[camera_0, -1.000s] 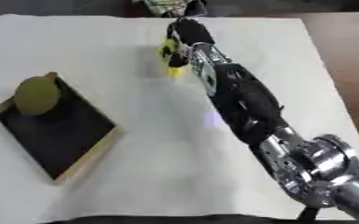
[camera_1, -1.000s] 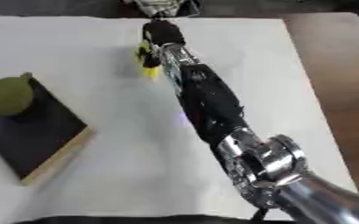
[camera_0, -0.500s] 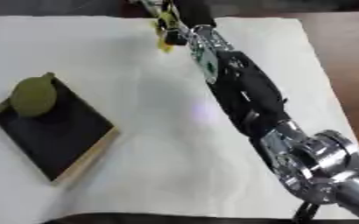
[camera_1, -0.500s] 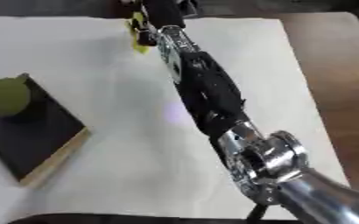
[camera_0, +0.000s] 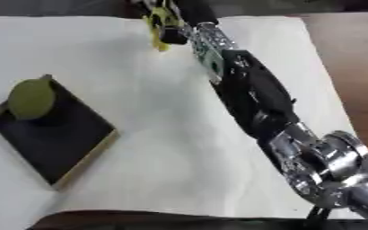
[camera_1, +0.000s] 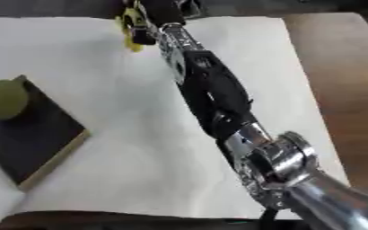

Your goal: Pick up objects on the table and place them in the box.

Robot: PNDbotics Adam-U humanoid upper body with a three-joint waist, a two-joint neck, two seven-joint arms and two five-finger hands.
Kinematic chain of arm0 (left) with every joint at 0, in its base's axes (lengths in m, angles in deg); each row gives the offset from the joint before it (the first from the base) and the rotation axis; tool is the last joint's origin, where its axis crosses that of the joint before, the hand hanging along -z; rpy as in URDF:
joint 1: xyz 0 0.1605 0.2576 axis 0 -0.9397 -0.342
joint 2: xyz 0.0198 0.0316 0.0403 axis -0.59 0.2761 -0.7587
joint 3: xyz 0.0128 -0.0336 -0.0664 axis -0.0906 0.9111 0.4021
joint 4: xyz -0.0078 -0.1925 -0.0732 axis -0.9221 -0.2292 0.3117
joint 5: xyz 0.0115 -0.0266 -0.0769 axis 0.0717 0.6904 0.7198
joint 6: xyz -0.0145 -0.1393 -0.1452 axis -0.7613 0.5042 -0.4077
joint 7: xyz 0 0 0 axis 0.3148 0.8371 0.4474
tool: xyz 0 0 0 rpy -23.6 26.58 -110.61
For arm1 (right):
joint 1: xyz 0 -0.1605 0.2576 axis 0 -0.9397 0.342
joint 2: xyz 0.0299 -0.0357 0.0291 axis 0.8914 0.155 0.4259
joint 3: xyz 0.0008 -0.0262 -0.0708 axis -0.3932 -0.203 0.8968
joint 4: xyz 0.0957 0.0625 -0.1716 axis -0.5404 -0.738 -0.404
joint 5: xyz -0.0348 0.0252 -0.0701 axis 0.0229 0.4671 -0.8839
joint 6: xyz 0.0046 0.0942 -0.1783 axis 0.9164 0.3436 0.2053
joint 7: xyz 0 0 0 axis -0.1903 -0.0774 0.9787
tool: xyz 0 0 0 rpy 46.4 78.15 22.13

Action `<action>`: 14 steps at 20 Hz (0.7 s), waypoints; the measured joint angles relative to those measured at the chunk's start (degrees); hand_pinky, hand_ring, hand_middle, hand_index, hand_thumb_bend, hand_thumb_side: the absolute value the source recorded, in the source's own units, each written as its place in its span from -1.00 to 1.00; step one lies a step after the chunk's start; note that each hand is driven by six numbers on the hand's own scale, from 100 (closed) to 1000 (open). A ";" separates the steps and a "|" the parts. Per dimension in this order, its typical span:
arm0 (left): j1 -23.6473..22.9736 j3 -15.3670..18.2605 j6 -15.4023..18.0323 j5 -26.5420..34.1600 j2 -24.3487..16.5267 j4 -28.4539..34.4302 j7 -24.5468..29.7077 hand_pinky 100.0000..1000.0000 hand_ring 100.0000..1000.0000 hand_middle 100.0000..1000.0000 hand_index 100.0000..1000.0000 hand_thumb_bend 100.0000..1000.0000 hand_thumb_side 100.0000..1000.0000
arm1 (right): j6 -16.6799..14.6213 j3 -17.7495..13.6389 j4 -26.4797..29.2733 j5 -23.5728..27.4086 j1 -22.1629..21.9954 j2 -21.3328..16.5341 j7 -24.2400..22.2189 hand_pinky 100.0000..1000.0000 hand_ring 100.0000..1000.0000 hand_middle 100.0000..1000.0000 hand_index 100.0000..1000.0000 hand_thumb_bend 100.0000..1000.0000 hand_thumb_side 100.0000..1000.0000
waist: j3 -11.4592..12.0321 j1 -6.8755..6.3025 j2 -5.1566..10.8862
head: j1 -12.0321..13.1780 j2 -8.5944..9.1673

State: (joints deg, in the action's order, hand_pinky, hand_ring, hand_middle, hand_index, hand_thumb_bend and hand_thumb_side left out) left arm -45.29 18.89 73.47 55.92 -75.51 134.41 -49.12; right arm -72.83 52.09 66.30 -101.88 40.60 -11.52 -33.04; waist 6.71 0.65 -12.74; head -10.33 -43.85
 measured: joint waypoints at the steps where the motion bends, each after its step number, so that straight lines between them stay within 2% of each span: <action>1: 0.00 0.00 0.00 0.00 0.00 0.00 0.00 -0.05 0.76 0.30 0.56 -1.00 0.32 | -0.83 0.69 0.56 0.42 0.00 0.34 -0.56 -0.69 -0.40 -0.67 -0.47 -1.00 -0.92 | 0.02 0.00 0.00 | -0.02 0.00; 8: 0.03 0.01 0.10 0.19 0.00 0.00 -0.19 -0.05 0.76 0.30 0.56 -1.00 0.31 | -7.14 6.69 3.91 1.47 -2.02 5.48 -5.58 -0.67 -0.38 -0.65 -0.46 -1.00 -0.86 | 0.46 -0.01 0.00 | -0.41 0.00; 14: 0.20 0.13 0.14 0.51 0.00 0.02 -0.87 -0.06 0.75 0.30 0.56 -1.00 0.30 | -11.55 9.08 4.16 -2.78 -4.84 10.35 -7.87 -0.66 -0.37 -0.63 -0.44 -1.00 -0.83 | 1.26 0.19 0.00 | -0.86 0.00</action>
State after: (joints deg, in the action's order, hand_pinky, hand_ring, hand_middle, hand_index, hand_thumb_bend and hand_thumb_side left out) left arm -45.09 19.02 73.61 56.43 -75.51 134.43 -49.99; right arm -84.38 61.16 70.46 -104.66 35.77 -1.17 -40.91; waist 7.97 0.84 -12.74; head -11.19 -43.85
